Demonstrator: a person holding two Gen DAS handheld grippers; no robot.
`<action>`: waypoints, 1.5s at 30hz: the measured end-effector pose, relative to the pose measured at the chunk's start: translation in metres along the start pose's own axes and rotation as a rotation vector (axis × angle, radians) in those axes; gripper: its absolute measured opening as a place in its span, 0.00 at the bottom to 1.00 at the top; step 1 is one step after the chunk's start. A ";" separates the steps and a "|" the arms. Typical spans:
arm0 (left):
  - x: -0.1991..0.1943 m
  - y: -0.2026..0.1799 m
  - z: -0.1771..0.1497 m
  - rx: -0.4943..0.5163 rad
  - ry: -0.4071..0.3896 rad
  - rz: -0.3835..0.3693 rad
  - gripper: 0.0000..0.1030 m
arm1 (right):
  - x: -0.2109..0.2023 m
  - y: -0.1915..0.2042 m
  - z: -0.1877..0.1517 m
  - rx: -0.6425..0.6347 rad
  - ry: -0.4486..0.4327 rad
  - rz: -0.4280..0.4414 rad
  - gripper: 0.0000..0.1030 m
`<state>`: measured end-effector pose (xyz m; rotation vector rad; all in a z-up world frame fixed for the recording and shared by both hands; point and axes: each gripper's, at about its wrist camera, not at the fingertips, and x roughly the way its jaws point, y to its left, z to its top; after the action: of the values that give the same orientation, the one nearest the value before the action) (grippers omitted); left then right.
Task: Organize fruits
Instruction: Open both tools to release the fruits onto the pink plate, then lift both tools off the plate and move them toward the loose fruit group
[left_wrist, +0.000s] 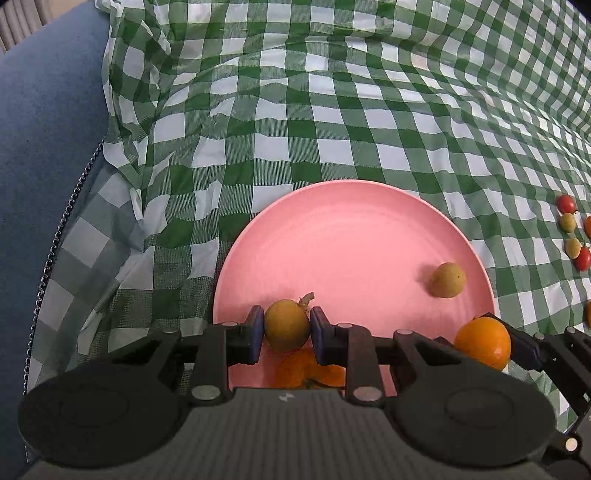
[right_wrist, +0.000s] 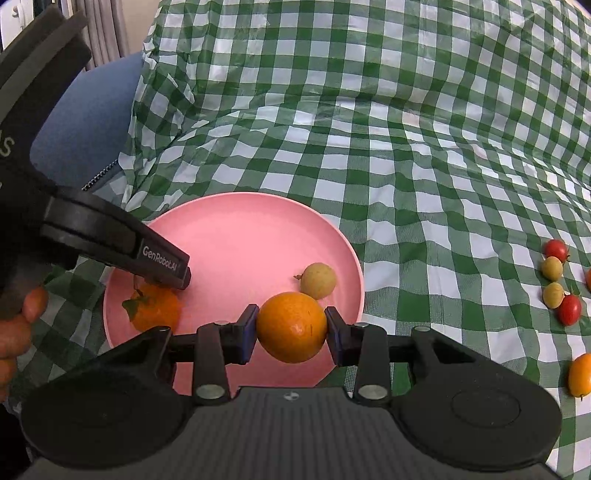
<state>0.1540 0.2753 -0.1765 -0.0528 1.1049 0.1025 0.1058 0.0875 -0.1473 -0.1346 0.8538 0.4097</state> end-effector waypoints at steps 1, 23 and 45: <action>0.000 0.000 0.000 0.002 -0.002 0.000 0.29 | 0.000 0.000 0.000 0.001 0.000 0.000 0.39; -0.098 0.029 -0.065 -0.111 -0.090 0.087 1.00 | -0.084 0.001 -0.019 0.021 -0.042 -0.023 0.94; -0.213 -0.005 -0.144 -0.038 -0.165 0.079 1.00 | -0.231 0.017 -0.055 0.077 -0.233 -0.039 0.98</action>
<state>-0.0682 0.2445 -0.0504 -0.0340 0.9407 0.1959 -0.0751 0.0196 -0.0082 -0.0309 0.6350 0.3481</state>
